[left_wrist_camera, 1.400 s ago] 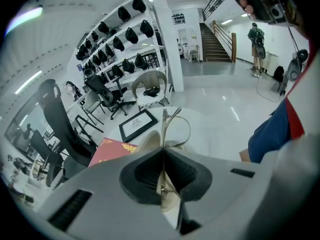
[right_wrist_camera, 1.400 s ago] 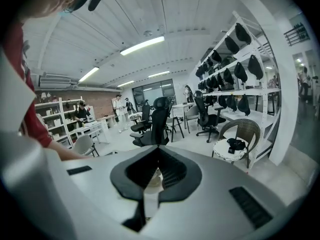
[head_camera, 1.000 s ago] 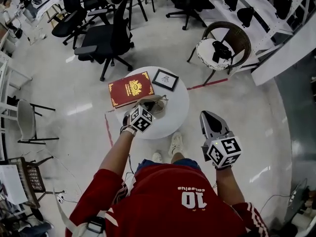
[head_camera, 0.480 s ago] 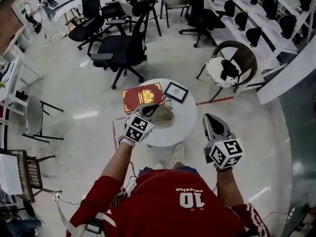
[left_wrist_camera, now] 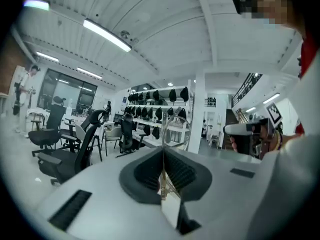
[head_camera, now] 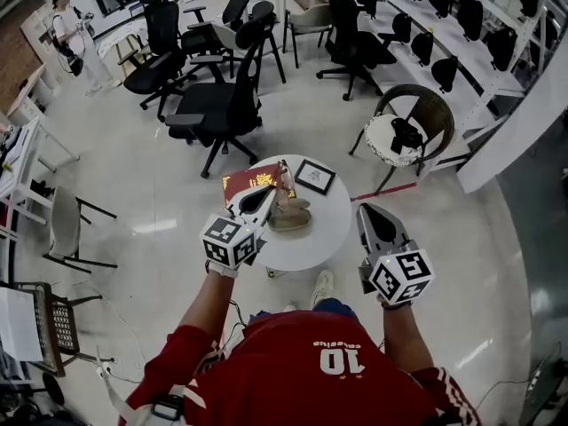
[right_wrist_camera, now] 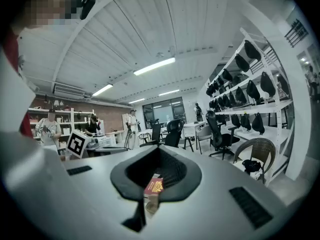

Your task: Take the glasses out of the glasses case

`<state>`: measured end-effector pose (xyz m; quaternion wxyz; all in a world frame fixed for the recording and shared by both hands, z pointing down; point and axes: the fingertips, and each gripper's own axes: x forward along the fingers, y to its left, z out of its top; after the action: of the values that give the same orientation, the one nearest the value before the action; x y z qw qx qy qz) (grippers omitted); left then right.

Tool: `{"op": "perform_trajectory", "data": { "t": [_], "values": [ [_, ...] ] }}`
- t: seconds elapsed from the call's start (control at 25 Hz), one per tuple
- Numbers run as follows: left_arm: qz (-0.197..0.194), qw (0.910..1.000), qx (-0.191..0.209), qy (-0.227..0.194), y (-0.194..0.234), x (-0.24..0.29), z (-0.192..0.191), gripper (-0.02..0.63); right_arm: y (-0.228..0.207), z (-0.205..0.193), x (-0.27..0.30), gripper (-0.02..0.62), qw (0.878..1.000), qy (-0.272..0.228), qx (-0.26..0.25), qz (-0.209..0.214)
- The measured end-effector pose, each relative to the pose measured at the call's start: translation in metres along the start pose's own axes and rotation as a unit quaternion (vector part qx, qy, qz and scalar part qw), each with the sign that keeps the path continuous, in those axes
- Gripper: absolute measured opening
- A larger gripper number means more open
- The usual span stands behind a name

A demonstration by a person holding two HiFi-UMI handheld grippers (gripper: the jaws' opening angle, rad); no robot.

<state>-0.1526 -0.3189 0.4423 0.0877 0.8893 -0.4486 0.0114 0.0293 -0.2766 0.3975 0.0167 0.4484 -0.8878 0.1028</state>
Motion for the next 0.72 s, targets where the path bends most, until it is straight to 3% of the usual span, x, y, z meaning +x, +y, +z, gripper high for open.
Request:
{"op": "perform_trajectory", "data": {
  "t": [0.2, 0.36, 0.72],
  "values": [
    [0.015, 0.9974, -0.036, -0.06, -0.005, -0.028, 0.03, 0.015, 0.013, 0.014, 0.001, 0.015, 1.0, -0.023, -0.005, 0.006],
    [0.054, 0.9935, -0.025, -0.097, -0.005, -0.056, 0.048, 0.015, 0.024, 0.027, 0.005, 0.015, 0.999, -0.038, -0.017, 0.016],
    [0.15, 0.9835, 0.013, -0.1, 0.017, -0.107, 0.062, 0.015, 0.027, 0.025, 0.01, 0.015, 0.999, -0.035, -0.027, -0.002]
  ]
}}
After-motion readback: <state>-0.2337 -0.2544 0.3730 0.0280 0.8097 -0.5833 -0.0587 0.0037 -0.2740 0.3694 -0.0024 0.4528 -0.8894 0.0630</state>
